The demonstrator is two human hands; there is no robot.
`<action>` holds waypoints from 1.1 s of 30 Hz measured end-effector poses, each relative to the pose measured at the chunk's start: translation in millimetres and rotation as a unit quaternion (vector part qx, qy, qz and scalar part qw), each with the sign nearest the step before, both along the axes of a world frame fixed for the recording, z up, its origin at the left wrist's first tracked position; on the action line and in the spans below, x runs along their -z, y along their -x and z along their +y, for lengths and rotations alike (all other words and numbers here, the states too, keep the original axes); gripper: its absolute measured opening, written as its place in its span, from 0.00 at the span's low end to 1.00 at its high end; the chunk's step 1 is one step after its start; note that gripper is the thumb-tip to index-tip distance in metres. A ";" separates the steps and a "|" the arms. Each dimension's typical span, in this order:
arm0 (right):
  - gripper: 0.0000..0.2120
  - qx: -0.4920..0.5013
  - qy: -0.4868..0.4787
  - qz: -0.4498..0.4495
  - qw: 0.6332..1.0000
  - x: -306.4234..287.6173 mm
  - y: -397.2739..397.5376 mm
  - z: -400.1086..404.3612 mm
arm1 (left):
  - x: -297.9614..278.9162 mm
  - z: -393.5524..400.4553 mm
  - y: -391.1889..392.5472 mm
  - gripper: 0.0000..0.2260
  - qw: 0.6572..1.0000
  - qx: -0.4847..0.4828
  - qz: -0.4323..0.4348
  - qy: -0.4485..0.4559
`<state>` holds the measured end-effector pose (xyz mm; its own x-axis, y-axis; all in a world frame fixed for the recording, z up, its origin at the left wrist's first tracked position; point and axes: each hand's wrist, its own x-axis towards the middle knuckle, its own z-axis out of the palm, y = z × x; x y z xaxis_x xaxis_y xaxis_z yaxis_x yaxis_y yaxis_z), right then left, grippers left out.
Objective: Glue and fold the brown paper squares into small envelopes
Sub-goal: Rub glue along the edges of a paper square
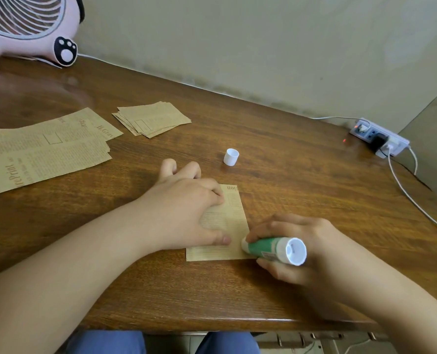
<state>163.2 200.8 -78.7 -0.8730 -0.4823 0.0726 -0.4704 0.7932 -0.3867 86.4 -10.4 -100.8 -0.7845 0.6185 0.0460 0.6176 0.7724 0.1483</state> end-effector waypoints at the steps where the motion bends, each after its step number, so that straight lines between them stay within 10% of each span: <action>1: 0.13 -0.002 0.004 -0.003 1.000 -1.4 -2.1 0.3 | -0.3 0.0 -0.7 0.35 1.000 0.001 -0.002 0.001; 12: 0.09 0.138 0.095 0.060 0.984 -16.0 2.9 13.6 | -1.6 9.9 -27.4 0.23 0.985 -0.065 0.159 -0.022; 33: 0.08 0.064 -0.036 0.026 0.997 -7.6 44.9 -8.4 | 8.5 15.6 -10.3 0.15 0.996 0.019 0.076 -0.039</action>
<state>118.2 192.4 -71.1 -0.9236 -0.3729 0.0893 -0.3818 0.8729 -0.3039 96.7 5.2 -109.3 -0.7408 0.6377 0.2113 0.6662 0.7378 0.1090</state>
